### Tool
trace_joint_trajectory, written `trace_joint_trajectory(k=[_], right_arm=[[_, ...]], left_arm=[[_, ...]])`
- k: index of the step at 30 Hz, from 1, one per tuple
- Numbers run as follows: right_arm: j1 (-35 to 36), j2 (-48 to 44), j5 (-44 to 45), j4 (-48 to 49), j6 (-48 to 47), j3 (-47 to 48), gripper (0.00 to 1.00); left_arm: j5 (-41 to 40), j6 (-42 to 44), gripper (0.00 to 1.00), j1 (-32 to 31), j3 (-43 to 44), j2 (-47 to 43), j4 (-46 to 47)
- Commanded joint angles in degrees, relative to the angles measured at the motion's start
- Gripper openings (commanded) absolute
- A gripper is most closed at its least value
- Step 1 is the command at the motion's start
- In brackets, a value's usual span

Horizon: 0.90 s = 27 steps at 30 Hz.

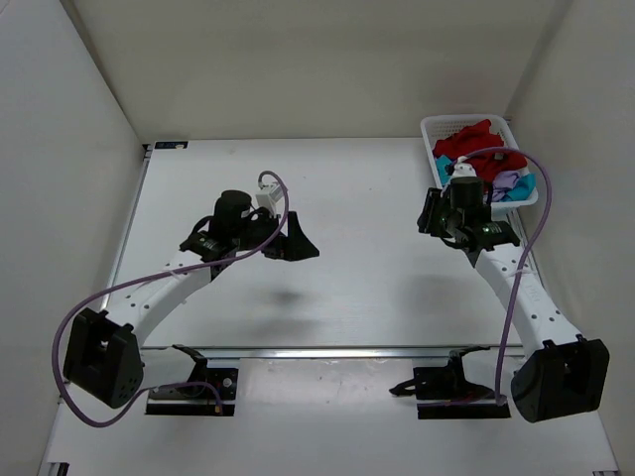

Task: Fold and stack the t-shirts
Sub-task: Grab crumpled tshirt from bin with the right arm

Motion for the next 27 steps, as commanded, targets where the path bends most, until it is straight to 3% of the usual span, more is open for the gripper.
trace_joint_trajectory(k=[1, 2, 4, 7, 8, 11, 12, 13, 15, 18, 20, 22, 23, 27], right_arm=[[-4.7, -0.8, -11.3, 2.7, -0.4, 1.1, 0.4], [-5.2, -0.5, -12.4, 2.7, 0.0, 1.2, 0.4], [-5.6, -0.1, -10.8, 2.0, -1.2, 4.0, 0.56], [-5.7, 0.2, -6.8, 1.8, -2.0, 6.7, 0.66], [-5.8, 0.3, -7.7, 1.3, -3.0, 8.2, 0.62], [-6.2, -0.4, -10.0, 1.5, -5.5, 9.9, 0.35], [-6.5, -1.2, -11.1, 1.9, -5.8, 9.9, 0.33], [-7.6, -1.9, -13.2, 2.5, -6.1, 10.4, 0.24], [-8.7, -2.7, -12.3, 2.4, -5.7, 11.4, 0.12], [-9.5, -1.4, -1.0, 0.7, -6.5, 13.5, 0.01], [-14.8, 2.6, 0.2, 0.5, -5.9, 14.9, 0.08], [-19.7, 10.0, -2.0, -0.7, -4.6, 19.9, 0.32], [-20.2, 12.1, -1.4, -0.3, -4.3, 20.9, 0.51], [-22.5, 23.7, -0.6, 3.1, -4.1, 30.4, 0.51]], left_arm=[[3.9, 3.8, 0.99, -1.3, 6.4, 0.8, -3.0], [6.3, 2.9, 0.99, -0.8, 6.5, 0.8, -2.6], [11.2, 0.2, 0.99, 1.1, 6.5, 1.7, 1.7], [9.3, 0.9, 0.99, 0.8, 7.6, 2.3, -1.0], [9.0, 1.5, 0.98, -0.3, 6.9, 2.5, -0.8], [11.0, -0.8, 0.99, -1.6, 5.5, 2.5, 4.3], [10.8, -0.8, 0.96, -1.6, 5.3, 2.6, 4.1], [9.9, -0.7, 0.75, -2.2, 4.9, 2.3, 4.3], [9.4, -1.4, 0.4, -2.5, 3.8, 1.4, 6.0], [7.0, -2.4, 0.26, -4.4, 1.8, 0.8, 7.4], [4.4, -1.3, 0.26, -5.8, 1.0, 0.4, 7.5], [4.2, -2.4, 0.32, -6.3, -0.7, 0.6, 8.8], [5.5, -3.1, 0.37, -6.3, -1.0, 0.6, 10.1], [5.8, -4.5, 0.45, -6.4, -4.0, 1.6, 13.1]])
